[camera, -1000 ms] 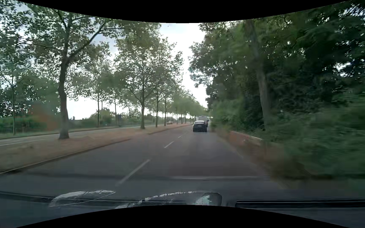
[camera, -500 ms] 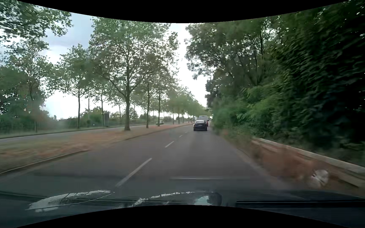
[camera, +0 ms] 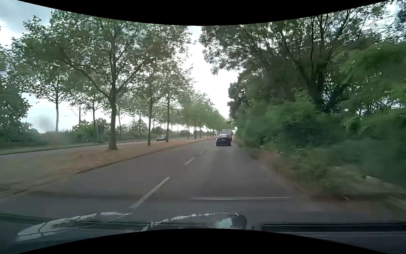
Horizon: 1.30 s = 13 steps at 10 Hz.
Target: Follow the waypoints while adhering to traffic rules and regulations
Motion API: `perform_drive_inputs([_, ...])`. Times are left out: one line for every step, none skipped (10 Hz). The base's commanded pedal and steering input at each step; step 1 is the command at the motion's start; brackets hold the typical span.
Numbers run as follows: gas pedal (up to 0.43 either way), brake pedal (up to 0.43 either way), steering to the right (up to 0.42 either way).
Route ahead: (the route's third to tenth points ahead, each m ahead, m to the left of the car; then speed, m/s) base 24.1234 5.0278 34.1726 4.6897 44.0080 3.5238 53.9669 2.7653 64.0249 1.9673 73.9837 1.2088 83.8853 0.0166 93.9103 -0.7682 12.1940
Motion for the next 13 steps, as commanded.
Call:
perform_drive_inputs([0.177, 0.000, 0.006])
perform_drive_inputs([0.177, 0.000, 0.009])
perform_drive_inputs([0.177, 0.000, 0.009])
perform_drive_inputs([0.177, 0.000, 0.008])
perform_drive_inputs([0.177, 0.000, 0.008])
perform_drive_inputs([0.177, 0.000, 0.008])
perform_drive_inputs([0.177, 0.000, 0.008])
perform_drive_inputs([0.177, 0.000, 0.008])
perform_drive_inputs([0.177, 0.000, 0.008])
perform_drive_inputs([0.177, 0.000, 0.008])
perform_drive_inputs([0.177, 0.000, 0.008])
perform_drive_inputs([0.177, 0.000, 0.008])
perform_drive_inputs([0.169, 0.000, 0.008])
